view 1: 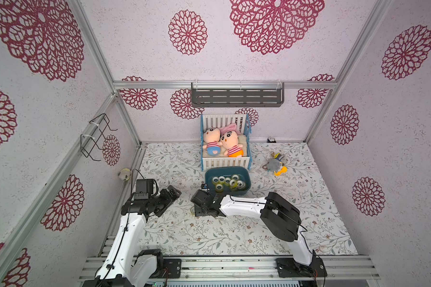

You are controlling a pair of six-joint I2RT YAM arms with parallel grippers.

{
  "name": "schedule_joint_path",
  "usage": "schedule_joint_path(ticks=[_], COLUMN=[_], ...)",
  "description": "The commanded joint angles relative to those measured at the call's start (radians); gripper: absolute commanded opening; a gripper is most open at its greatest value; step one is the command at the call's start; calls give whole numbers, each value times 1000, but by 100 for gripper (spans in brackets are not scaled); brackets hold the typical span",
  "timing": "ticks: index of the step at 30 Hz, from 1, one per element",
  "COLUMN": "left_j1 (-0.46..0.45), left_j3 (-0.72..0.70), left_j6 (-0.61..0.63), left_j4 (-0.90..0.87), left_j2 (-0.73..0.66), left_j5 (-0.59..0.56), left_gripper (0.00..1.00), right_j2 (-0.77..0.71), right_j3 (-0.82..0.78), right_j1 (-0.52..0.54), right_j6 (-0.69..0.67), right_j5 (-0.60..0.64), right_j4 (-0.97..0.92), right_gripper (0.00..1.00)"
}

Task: Put the transparent tape into the storage box
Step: Move the tape to the center of the board.

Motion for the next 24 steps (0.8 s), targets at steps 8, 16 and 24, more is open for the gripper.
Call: schedule_joint_path(ticks=[8,16,24], left_j1=[10,10,10], left_j3=[2,-3,-4], left_j6=[2,-1,-1], left_j4=[20,17,16], left_j2=[31,27,22], left_j5=[22,25,26], left_gripper=[97,97,97], right_j2=[-238,-149,-189], right_j3=[-235,-157,-218], right_j1=[-41,-46,-59], right_j6=[-33,-82,-51], right_j5=[18,-39,10], right_j4=[49,23,31], right_gripper=[65,65,65])
